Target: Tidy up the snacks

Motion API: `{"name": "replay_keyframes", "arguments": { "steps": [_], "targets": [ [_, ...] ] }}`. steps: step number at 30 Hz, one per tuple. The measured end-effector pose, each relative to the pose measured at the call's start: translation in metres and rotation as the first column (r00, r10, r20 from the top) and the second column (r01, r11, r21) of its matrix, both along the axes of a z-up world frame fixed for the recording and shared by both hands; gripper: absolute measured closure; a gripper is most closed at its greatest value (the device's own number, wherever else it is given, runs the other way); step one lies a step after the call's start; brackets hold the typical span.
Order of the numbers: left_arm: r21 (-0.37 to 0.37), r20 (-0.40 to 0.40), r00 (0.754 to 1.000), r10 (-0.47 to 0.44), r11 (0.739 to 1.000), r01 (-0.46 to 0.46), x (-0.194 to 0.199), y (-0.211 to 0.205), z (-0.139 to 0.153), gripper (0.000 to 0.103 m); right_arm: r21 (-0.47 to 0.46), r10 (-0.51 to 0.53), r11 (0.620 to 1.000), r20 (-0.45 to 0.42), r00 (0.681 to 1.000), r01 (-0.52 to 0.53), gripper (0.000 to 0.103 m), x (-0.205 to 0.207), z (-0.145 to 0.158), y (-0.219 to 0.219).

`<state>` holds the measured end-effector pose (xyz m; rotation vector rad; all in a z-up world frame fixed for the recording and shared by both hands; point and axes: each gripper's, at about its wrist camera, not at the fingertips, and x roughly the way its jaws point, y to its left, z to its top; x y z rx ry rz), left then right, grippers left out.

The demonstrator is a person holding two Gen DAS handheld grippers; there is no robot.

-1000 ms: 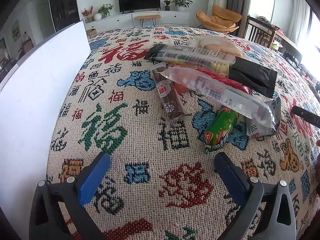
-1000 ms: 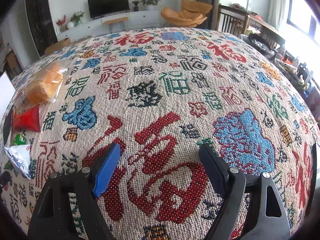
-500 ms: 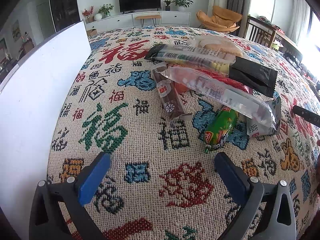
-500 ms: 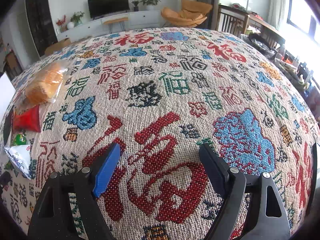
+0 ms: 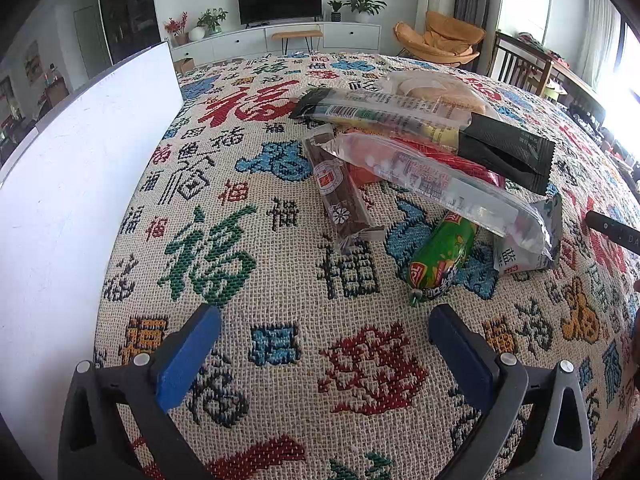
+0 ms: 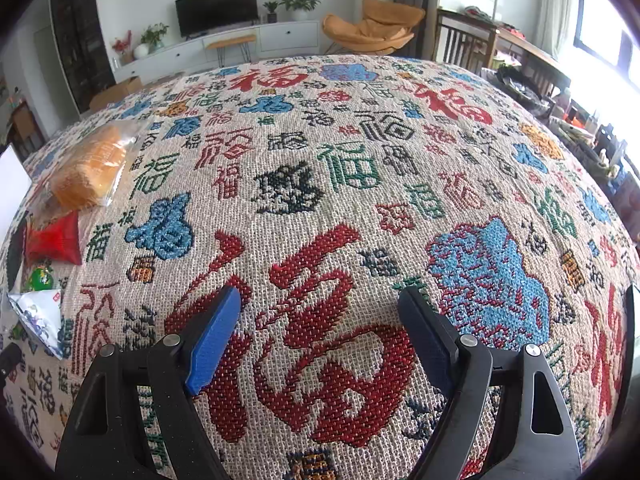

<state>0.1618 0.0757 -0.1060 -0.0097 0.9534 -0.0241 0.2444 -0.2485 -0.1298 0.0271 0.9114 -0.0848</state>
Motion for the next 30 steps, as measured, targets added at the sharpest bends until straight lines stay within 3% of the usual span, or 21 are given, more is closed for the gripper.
{"name": "replay_keyframes", "arguments": {
  "steps": [14, 19, 22, 30],
  "targets": [
    [-0.005, 0.0, 1.0, 0.001, 1.0, -0.001, 0.0, 0.001, 0.0, 0.0, -0.007, -0.001, 1.0, -0.003, 1.0, 0.001, 0.017, 0.001, -0.001, 0.0],
    [-0.006, 0.0, 1.0, 0.002, 1.0, -0.002, 0.001, 0.002, 0.0, 0.0, -0.011, -0.015, 1.0, -0.039, 0.999, 0.015, 0.014, 0.04, 0.0, -0.004],
    [-0.006, 0.001, 1.0, 0.002, 1.0, -0.002, 0.0, 0.002, 0.0, 0.0, 0.005, -0.019, 1.0, -0.018, 1.0, 0.019, 0.006, 0.058, -0.004, -0.009],
    [-0.006, 0.001, 1.0, 0.002, 1.0, -0.002, 0.0, 0.001, 0.0, 0.0, 0.004, -0.021, 1.0, -0.017, 1.0, 0.021, 0.006, 0.057, -0.004, -0.008]
  ]
}}
